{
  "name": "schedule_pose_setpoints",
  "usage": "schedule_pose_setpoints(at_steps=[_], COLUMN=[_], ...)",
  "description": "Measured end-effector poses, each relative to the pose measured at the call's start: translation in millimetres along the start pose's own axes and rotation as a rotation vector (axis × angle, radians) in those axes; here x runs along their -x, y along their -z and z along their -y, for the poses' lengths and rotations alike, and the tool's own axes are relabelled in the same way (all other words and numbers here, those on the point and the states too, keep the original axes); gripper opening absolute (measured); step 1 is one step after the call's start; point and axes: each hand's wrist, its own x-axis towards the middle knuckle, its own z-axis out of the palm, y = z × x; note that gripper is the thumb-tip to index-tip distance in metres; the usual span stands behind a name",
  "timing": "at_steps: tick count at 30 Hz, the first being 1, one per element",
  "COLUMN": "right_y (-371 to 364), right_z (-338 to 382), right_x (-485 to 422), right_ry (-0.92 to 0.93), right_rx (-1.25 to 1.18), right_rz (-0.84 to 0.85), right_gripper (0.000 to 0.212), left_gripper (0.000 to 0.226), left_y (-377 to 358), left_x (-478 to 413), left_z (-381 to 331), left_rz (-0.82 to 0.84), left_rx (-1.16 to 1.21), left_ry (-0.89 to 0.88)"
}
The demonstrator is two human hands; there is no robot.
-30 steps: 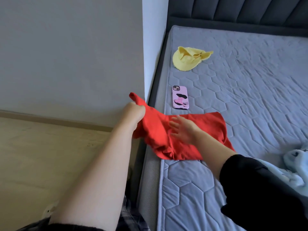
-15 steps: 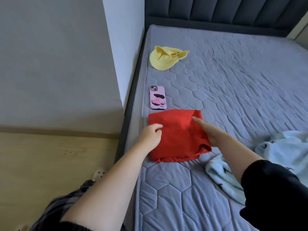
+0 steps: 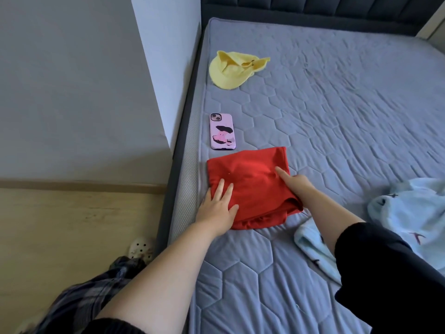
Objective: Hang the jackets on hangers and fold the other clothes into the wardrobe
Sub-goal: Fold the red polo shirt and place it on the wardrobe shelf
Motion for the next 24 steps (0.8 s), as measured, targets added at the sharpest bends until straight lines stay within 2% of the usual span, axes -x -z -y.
schedule_pose_setpoints(at_steps=[2, 5, 7, 9, 11, 13, 16, 19, 21, 24], right_y=[3, 5, 3, 2, -1, -6, -21, -52, -83, -145], right_z=[7, 15, 26, 42, 63, 90, 132, 174, 202, 242], right_x=[8, 24, 38, 56, 76, 103, 150, 198, 232, 282], right_ry=[-0.059, -0.088, -0.079, -0.040, 0.032, 0.108, 0.204, 0.274, 0.313, 0.360], right_rx=[-0.089, -0.186, -0.308, -0.377, -0.417, -0.440, -0.449, -0.459, -0.441, -0.436], right_rz=[0.194, 0.389, 0.490, 0.542, 0.568, 0.605, 0.654, 0.727, 0.776, 0.809], right_gripper=[0.067, 0.050, 0.033, 0.021, 0.010, 0.006, 0.011, 0.010, 0.007, 0.027], left_gripper=[0.067, 0.080, 0.091, 0.100, 0.096, 0.079, 0.065, 0.041, 0.037, 0.042], left_y=[1, 4, 7, 18, 35, 55, 94, 143, 172, 211], left_x=[-6, -3, 2, 7, 16, 26, 48, 91, 125, 182], left_z=[7, 9, 7, 6, 8, 14, 37, 65, 95, 151], left_rz=[0.040, -0.100, -0.176, -0.180, -0.151, -0.099, -0.095, -0.190, -0.281, -0.401], left_rx=[0.056, 0.411, 0.681, 0.894, 1.226, 1.478, 1.596, 1.682, 1.743, 1.791], left_ry=[-0.027, -0.065, 0.018, 0.115, 0.175, 0.232, 0.254, 0.280, 0.286, 0.326])
